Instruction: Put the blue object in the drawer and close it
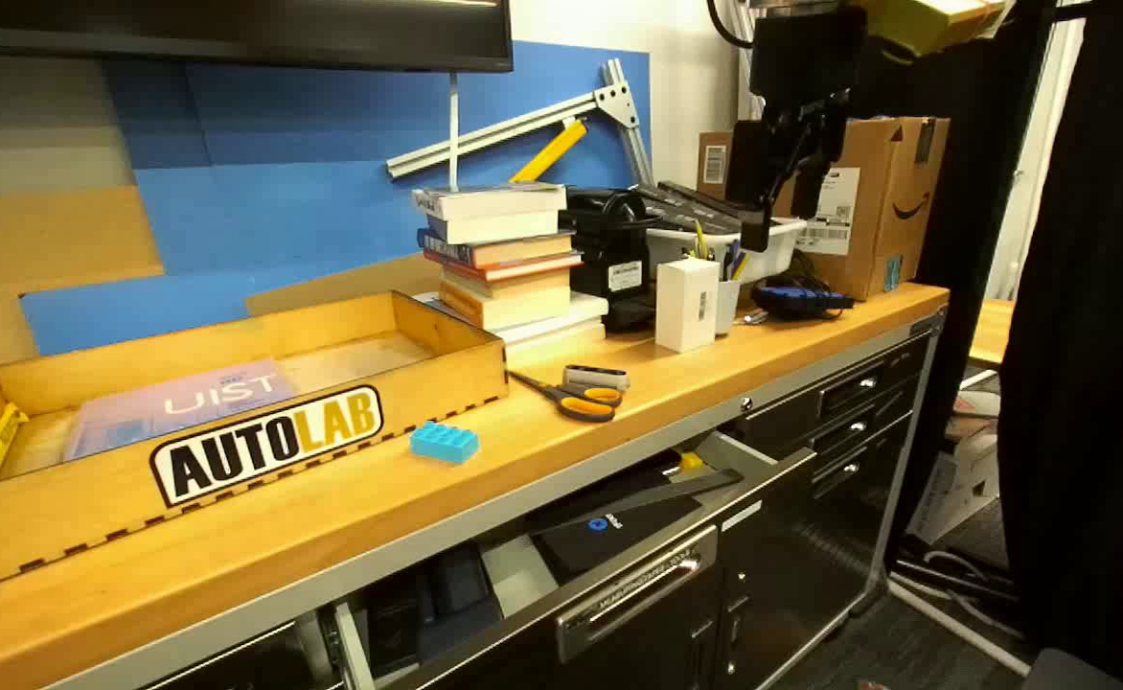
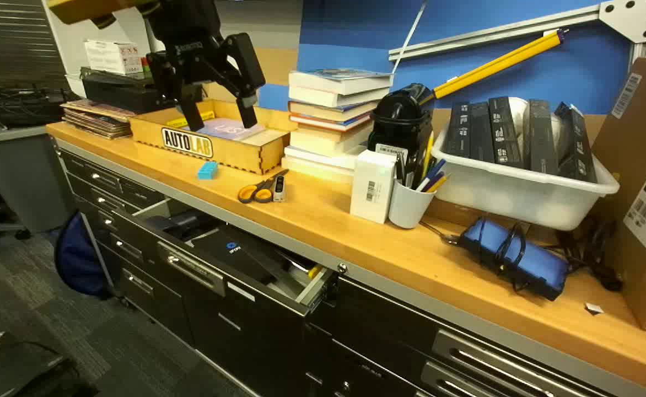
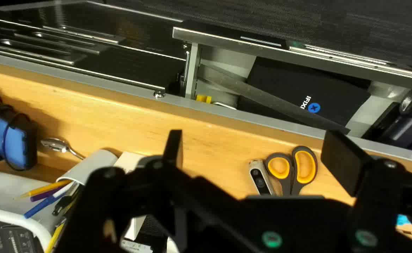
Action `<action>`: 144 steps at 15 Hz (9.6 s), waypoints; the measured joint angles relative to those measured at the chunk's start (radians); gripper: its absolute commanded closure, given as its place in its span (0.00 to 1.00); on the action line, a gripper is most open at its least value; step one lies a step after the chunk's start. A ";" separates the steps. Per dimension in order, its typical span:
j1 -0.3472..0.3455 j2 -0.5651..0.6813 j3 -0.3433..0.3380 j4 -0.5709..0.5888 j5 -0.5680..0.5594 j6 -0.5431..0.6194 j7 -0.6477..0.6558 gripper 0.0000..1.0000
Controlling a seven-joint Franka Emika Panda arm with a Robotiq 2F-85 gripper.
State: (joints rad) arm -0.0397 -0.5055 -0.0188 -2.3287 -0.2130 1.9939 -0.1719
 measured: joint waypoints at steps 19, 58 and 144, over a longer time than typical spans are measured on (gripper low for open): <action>0.003 0.007 0.000 0.029 0.000 -0.002 -0.007 0.00; 0.295 1.029 0.161 0.811 -0.006 -0.170 -0.009 0.49; 0.026 0.662 0.012 -0.062 0.261 0.227 -0.030 0.00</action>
State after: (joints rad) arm -0.0134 0.1568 -0.0065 -2.3911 0.0480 2.2210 -0.2018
